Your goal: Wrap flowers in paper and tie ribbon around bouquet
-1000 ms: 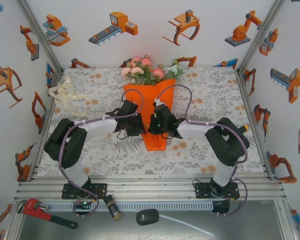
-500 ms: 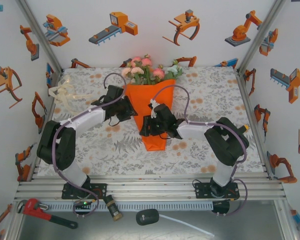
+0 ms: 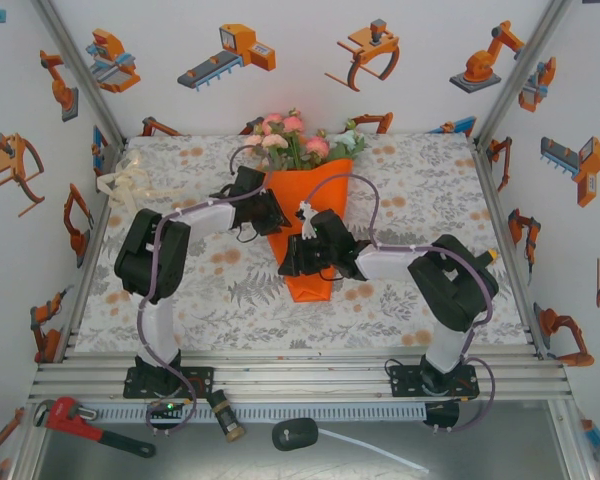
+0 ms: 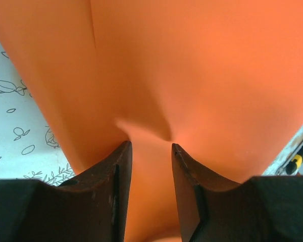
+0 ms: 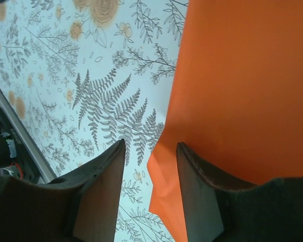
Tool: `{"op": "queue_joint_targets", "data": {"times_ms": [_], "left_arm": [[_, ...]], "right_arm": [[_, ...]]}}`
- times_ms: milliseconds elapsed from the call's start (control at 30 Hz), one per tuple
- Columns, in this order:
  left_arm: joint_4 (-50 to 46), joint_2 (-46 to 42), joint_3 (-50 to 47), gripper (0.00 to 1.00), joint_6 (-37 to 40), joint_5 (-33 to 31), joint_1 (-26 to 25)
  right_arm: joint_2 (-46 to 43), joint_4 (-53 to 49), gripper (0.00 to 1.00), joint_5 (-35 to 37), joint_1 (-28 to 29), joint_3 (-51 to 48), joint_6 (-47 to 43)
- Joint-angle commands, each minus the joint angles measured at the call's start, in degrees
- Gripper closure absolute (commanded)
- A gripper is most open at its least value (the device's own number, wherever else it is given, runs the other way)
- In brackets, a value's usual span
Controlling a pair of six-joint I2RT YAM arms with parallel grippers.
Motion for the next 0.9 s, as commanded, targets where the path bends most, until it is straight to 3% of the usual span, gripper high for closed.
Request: {"op": "queue_joint_targets", "data": {"times_ms": [0, 167, 300, 467, 667, 867], "left_arm": [[-2.51, 0.58, 0.82, 0.63, 0.91, -1.73, -0.19], [-1.99, 0.60, -2.29, 0.65, 0.49, -3.42, 0.04], [-1.99, 0.46, -2.52, 0.65, 0.71, -3.52, 0.23], [-3.73, 0.10, -2.68, 0.65, 1.13, -4.83, 0.64], [-3.62, -1.26, -2.77, 0.65, 2.68, -3.65, 0.76], [-5.10, -10.78, -4.34, 0.57, 6.30, -2.16, 0.13]], "right_arm": [[-2.66, 1.90, 0.55, -3.59, -0.88, -0.18, 0.68], [-8.61, 9.90, 0.53, -7.73, -8.60, -6.86, 7.06], [-9.71, 12.63, 0.57, -8.76, -13.66, -12.82, 10.03], [-10.29, 12.67, 0.56, -5.37, -14.31, -17.66, 9.49], [-4.03, 18.46, 0.56, -7.60, -14.31, -18.88, 11.53], [-3.19, 18.91, 0.56, -6.72, -14.31, -18.92, 11.28]]}}
